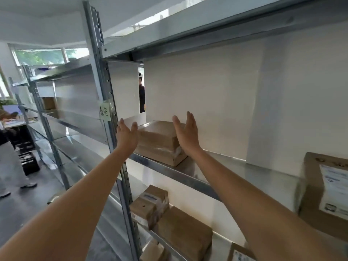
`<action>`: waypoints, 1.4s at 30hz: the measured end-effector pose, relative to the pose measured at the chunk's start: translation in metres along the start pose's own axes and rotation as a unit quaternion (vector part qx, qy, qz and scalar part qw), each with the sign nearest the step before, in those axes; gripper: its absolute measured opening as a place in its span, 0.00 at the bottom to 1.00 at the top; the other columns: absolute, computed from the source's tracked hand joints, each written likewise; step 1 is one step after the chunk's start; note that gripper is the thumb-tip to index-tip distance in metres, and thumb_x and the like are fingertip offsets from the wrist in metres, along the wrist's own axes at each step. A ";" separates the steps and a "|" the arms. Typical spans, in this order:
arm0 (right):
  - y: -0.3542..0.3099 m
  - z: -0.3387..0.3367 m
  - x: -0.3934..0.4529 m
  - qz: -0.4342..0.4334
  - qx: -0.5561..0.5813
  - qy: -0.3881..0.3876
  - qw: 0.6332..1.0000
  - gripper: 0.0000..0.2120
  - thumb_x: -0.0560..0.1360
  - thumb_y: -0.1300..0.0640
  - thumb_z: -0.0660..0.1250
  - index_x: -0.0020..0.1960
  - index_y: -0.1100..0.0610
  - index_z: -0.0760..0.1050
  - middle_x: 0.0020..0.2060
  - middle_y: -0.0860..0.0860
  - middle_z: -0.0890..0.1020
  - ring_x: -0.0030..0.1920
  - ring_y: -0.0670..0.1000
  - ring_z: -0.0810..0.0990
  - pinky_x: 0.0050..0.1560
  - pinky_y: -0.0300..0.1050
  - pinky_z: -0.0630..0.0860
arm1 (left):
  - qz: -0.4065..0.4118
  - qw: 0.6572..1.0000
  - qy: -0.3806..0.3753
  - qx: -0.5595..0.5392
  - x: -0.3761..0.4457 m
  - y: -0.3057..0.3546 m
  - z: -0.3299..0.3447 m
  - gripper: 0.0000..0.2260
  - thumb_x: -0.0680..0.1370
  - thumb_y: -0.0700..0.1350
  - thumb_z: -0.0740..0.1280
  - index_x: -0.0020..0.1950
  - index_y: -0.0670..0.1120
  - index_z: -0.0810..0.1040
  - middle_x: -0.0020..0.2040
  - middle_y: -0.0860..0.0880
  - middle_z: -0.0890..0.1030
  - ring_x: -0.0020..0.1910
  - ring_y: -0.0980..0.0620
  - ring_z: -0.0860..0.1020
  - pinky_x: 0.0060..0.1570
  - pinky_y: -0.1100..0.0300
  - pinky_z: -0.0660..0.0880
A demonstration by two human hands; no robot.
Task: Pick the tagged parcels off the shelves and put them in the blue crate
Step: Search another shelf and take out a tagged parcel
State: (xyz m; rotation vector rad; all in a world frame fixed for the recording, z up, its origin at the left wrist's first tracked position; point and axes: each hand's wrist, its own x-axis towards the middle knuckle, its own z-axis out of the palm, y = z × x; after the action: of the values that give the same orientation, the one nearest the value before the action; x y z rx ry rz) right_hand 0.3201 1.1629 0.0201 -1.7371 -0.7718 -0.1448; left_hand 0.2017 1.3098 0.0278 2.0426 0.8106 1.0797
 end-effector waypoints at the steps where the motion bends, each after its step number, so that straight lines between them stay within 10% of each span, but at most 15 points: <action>1: -0.002 0.003 0.006 0.010 0.019 0.017 1.000 0.38 0.77 0.33 0.54 0.79 0.52 0.49 0.79 0.49 0.51 0.78 0.51 0.50 0.77 0.56 0.51 | -0.022 0.999 -0.002 -0.029 0.012 -0.003 0.001 0.29 0.83 0.54 0.54 0.79 0.42 0.49 0.78 0.41 0.54 0.77 0.40 0.55 0.74 0.45 0.54; 11: 0.004 0.029 0.016 0.100 0.097 0.180 0.974 0.34 0.77 0.37 0.59 0.76 0.54 0.56 0.74 0.53 0.63 0.71 0.53 0.65 0.70 0.50 0.63 | -0.197 0.917 -0.188 -0.292 0.079 -0.040 0.004 0.19 0.81 0.55 0.59 0.66 0.44 0.68 0.60 0.43 0.73 0.60 0.41 0.74 0.63 0.46 0.71; 15: 0.020 0.034 -0.012 0.148 0.113 0.221 0.957 0.20 0.78 0.37 0.57 0.57 0.52 0.64 0.52 0.54 0.78 0.48 0.51 0.76 0.45 0.46 0.69 | -0.195 0.900 -0.279 -0.274 0.078 -0.053 0.009 0.18 0.78 0.56 0.63 0.60 0.45 0.72 0.53 0.45 0.72 0.46 0.46 0.73 0.52 0.51 0.73; 19: 0.020 0.030 -0.037 0.150 0.120 0.216 0.957 0.17 0.77 0.35 0.57 0.49 0.49 0.71 0.36 0.47 0.78 0.39 0.49 0.78 0.41 0.43 0.74 | -0.197 0.890 -0.312 -0.267 0.075 -0.058 0.009 0.27 0.78 0.62 0.59 0.71 0.48 0.67 0.63 0.47 0.73 0.58 0.42 0.75 0.60 0.46 0.74; 22: 0.005 0.016 -0.042 0.151 0.108 0.185 0.965 0.16 0.78 0.35 0.55 0.50 0.44 0.74 0.43 0.45 0.80 0.51 0.53 0.80 0.55 0.50 0.78 | -0.172 0.881 -0.345 -0.273 0.076 -0.054 0.005 0.26 0.79 0.64 0.54 0.68 0.49 0.70 0.66 0.48 0.74 0.58 0.44 0.76 0.59 0.50 0.73; 26: -0.015 -0.012 -0.054 0.152 0.163 0.154 0.963 0.18 0.79 0.36 0.53 0.51 0.43 0.78 0.50 0.49 0.82 0.49 0.52 0.81 0.51 0.45 0.78 | -0.162 0.864 -0.331 -0.343 0.070 -0.045 -0.001 0.20 0.82 0.60 0.47 0.60 0.52 0.73 0.43 0.50 0.76 0.41 0.53 0.72 0.46 0.58 0.66; 34: -0.024 -0.029 -0.068 0.128 0.243 0.148 0.950 0.10 0.79 0.51 0.63 0.50 0.54 0.80 0.51 0.49 0.83 0.52 0.50 0.77 0.55 0.43 0.75 | -0.166 0.826 -0.352 -0.407 0.055 -0.033 -0.005 0.21 0.83 0.54 0.48 0.67 0.45 0.72 0.62 0.47 0.74 0.58 0.50 0.71 0.70 0.52 0.59; 42: -0.035 -0.029 -0.075 0.192 0.082 0.143 0.967 0.23 0.75 0.30 0.54 0.57 0.42 0.77 0.54 0.49 0.82 0.56 0.50 0.78 0.60 0.50 0.71 | -0.151 0.816 -0.372 -0.415 0.042 -0.018 -0.007 0.23 0.84 0.56 0.47 0.71 0.47 0.70 0.68 0.45 0.74 0.65 0.44 0.74 0.66 0.42 0.70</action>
State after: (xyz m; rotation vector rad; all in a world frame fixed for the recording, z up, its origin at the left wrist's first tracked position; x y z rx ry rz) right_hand 0.2508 1.1091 0.0229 -1.6288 -0.2223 -0.0625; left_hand 0.2111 1.3543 0.0355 1.3112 0.1607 0.2684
